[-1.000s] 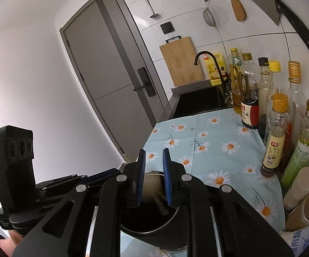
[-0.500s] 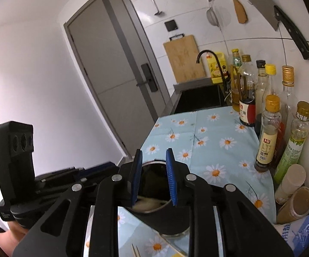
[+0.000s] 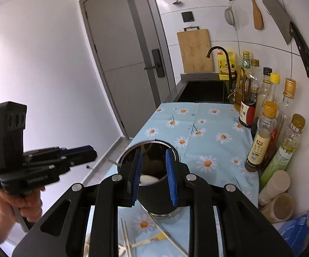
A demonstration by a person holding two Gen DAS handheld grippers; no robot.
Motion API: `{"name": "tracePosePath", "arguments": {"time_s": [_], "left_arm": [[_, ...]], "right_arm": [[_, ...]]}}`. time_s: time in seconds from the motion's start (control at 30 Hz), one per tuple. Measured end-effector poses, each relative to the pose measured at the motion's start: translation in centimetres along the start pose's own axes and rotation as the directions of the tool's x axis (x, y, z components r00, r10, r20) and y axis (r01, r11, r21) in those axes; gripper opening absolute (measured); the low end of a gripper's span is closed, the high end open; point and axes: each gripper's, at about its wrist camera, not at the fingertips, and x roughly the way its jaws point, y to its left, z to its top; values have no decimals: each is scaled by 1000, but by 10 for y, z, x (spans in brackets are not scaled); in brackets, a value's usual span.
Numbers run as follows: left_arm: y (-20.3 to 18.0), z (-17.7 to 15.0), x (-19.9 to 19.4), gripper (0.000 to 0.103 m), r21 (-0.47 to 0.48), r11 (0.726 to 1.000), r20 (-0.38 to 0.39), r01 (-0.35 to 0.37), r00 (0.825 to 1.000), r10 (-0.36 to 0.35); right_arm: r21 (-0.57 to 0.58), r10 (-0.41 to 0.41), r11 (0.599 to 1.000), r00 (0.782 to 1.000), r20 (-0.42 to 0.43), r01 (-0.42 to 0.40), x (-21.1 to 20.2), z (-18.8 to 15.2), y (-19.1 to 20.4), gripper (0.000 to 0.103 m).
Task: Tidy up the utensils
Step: 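Withdraw the left gripper from the holder and move it back over the utensils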
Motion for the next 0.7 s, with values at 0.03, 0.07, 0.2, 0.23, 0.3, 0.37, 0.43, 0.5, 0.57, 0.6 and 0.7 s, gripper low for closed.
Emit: {"name": "tracePosePath", "arguments": {"time_s": [0.03, 0.07, 0.2, 0.23, 0.3, 0.37, 0.43, 0.5, 0.57, 0.6, 0.7], "left_arm": [[3, -2, -2, 17, -12, 1000, -8, 1, 1000, -1], [6, -5, -4, 17, -23, 1000, -13, 0, 1000, 0], [15, -18, -13, 18, -48, 999, -30, -14, 999, 12], [18, -21, -15, 19, -56, 998, -34, -13, 999, 11], [23, -27, -18, 22, -77, 997, -43, -14, 999, 11], [28, -34, -21, 22, -87, 996, -50, -21, 999, 17], [33, -41, -24, 22, -99, 995, -59, -29, 998, 23], [37, -47, -25, 22, -117, 993, -66, -29, 998, 21], [41, -55, -28, 22, -129, 991, -73, -27, 997, 18], [42, -59, -28, 22, -131, 991, -78, -30, 997, 20], [46, -74, -30, 22, -156, 987, -95, -31, 995, 16]], "right_arm": [[-18, -1, 1000, 1000, -15, 1, -1, -1, 1, 24], [-42, -13, 999, 999, -32, 12, -1, -3, 2, 24], [-81, -37, 996, 994, -103, 28, 5, -11, 1, 24], [-90, -40, 996, 992, -122, 30, 6, -14, 1, 24], [-104, -21, 995, 986, -167, 3, 10, -19, 2, 24], [-136, -10, 991, 973, -231, -22, 17, -27, 5, 24], [-172, -5, 984, 956, -292, -47, 24, -36, 11, 24], [-216, -12, 974, 939, -344, -67, 31, -46, 16, 24], [-248, -5, 963, 910, -414, -107, 41, -58, 21, 24], [-261, -9, 958, 901, -433, -116, 45, -63, 23, 24], [-316, -33, 935, 850, -526, -159, 62, -82, 28, 24]]}}
